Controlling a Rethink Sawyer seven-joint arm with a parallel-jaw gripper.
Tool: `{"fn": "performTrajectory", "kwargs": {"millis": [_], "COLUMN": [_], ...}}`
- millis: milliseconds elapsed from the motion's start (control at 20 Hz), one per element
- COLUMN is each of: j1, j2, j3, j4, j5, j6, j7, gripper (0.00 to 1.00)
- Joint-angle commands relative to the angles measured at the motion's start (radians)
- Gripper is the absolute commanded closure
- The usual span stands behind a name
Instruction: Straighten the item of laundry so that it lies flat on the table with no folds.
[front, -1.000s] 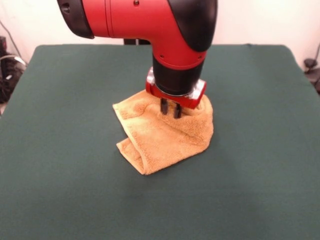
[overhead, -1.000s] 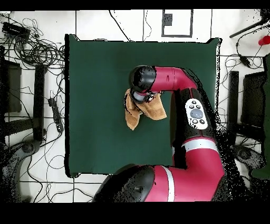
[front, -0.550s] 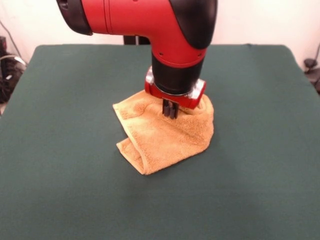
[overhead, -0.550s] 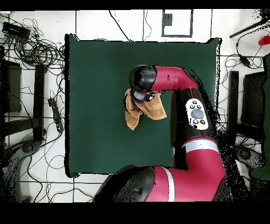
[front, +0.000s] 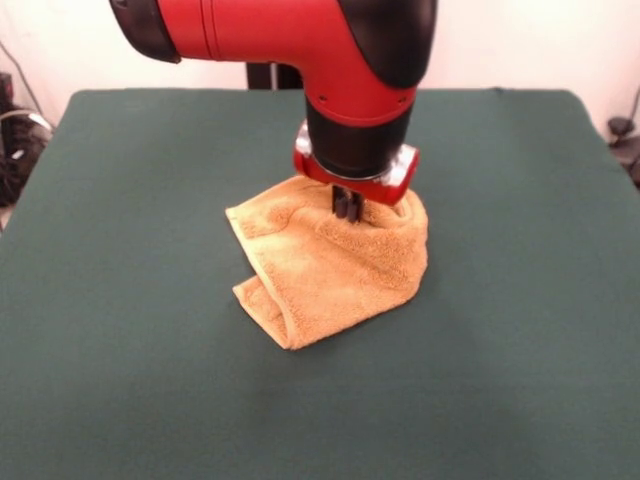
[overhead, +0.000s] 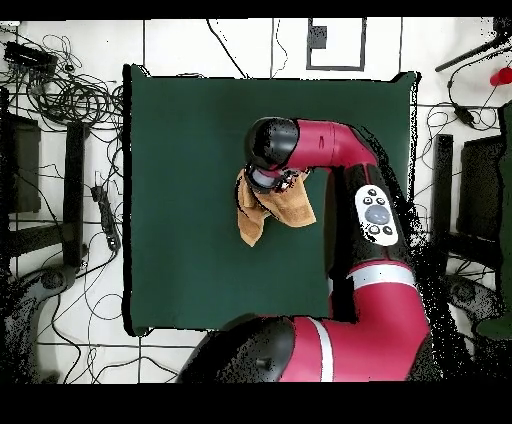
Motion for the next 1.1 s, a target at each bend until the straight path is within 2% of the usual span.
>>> {"fn": "performTrajectory", "kwargs": {"millis": [50, 400, 700, 900, 1100], "j1": [0.001, -0.016, -0.009, 0.021, 0.046], "j2": [-0.018, -0.011, 0.052, 0.045, 0.057], "j3": [0.141, 0.161, 0.160, 0.164, 0.149], "j4": [0.003, -0.041, -0.027, 0.045, 0.075], "j5": [0.064, 0.083, 0.078, 0.107, 0.080], "j6": [0.127, 0.210, 0.109, 0.005, -0.052], "j7": [-0.189, -0.205, -0.167, -0.083, -0.071], "gripper": [1.00, 1.00, 1.00, 1.00, 1.00]}}
